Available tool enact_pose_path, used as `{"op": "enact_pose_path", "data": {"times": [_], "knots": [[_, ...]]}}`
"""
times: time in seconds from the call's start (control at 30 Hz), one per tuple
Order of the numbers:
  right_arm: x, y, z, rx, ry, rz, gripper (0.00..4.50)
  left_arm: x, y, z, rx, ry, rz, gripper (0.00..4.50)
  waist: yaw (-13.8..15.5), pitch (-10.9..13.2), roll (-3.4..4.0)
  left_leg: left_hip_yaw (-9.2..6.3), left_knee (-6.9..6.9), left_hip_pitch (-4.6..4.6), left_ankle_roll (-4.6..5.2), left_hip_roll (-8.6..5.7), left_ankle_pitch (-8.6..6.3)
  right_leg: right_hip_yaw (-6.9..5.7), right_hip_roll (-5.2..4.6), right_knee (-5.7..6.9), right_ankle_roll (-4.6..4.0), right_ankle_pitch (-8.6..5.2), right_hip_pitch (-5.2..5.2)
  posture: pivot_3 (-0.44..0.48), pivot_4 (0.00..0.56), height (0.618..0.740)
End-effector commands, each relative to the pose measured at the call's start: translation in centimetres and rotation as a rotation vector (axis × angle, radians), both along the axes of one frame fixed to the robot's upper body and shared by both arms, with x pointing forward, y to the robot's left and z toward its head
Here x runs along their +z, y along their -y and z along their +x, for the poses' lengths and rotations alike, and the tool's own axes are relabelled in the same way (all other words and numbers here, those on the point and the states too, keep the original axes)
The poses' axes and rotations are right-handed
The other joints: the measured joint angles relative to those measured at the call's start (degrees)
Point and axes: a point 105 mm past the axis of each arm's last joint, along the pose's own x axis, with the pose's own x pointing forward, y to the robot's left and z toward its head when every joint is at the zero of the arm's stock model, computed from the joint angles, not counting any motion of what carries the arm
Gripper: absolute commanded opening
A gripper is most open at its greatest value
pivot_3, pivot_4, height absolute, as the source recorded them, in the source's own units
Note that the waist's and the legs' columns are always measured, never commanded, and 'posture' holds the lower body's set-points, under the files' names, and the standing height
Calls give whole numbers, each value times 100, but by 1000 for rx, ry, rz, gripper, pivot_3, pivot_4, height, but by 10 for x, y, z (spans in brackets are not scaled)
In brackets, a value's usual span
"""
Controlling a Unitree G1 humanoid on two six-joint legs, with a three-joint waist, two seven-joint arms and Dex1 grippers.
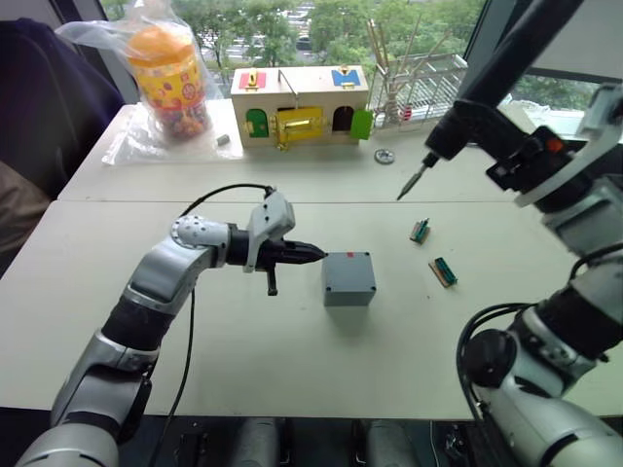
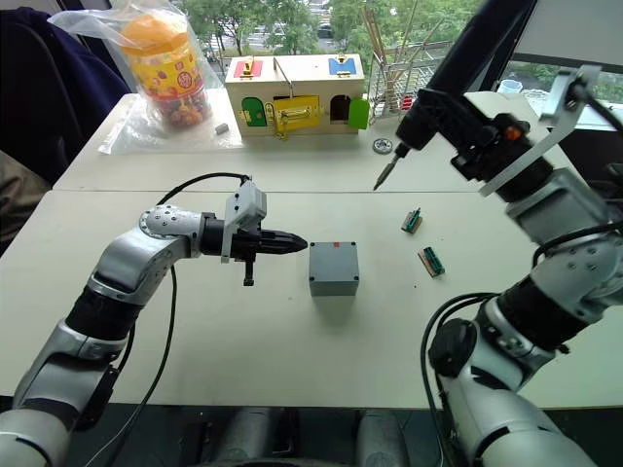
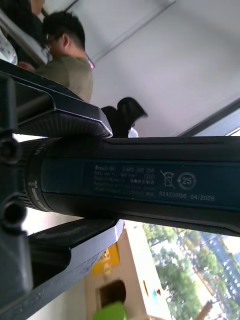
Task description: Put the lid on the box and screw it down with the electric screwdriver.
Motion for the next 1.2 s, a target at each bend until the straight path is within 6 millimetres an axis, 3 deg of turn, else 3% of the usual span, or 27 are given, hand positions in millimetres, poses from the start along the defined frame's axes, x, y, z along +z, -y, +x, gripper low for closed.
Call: {"op": "enact_pose_path", "data": {"times": [0.03, 0.17, 0.37, 0.7, 0.93, 1.2], "knots": [[5, -14, -9, -19, 114, -28, 1954, 3, 3, -2, -27, 13, 13, 0, -5, 0, 0, 2, -1, 0, 0, -5, 0, 1, 1, 0, 0, 0, -2, 0, 150, 706], [-19, -30, -6, -12, 108, -117, 1954, 2, 7, -1, -23, 10, 14, 0, -27, 0, 1, 0, -4, 0, 0, -6, 0, 3, 3, 1, 0, 0, -5, 0, 150, 706], [-43, -31, 4, -32, 86, -196, 1954, -6, 15, 2, -8, -16, -8, 0, 0, 0, 0, -8, -2, 1, 1, -6, 0, 6, 3, 1, 0, 0, -5, 0, 150, 706], [-57, -25, 17, -90, 78, -270, 1954, -24, 22, 0, -27, -28, 44, 0, -4, 1, 0, -9, -3, 2, 2, -2, 0, 7, 3, 1, -1, 0, -6, 0, 150, 706], [-63, -23, 19, -104, 69, -286, 1954, -26, 21, -1, -31, -28, 45, 0, 1, 1, 0, -10, -2, 2, 2, 2, 0, 7, 3, 1, 0, 0, -5, 0, 150, 706], [-85, -44, 10, -21, 76, -397, 1954, -26, 23, 0, -26, -25, 44, 0, -2, -1, -2, -11, -1, 6, 3, 4, -1, 7, 3, 1, 0, 0, -1, 0, 150, 706]]}}
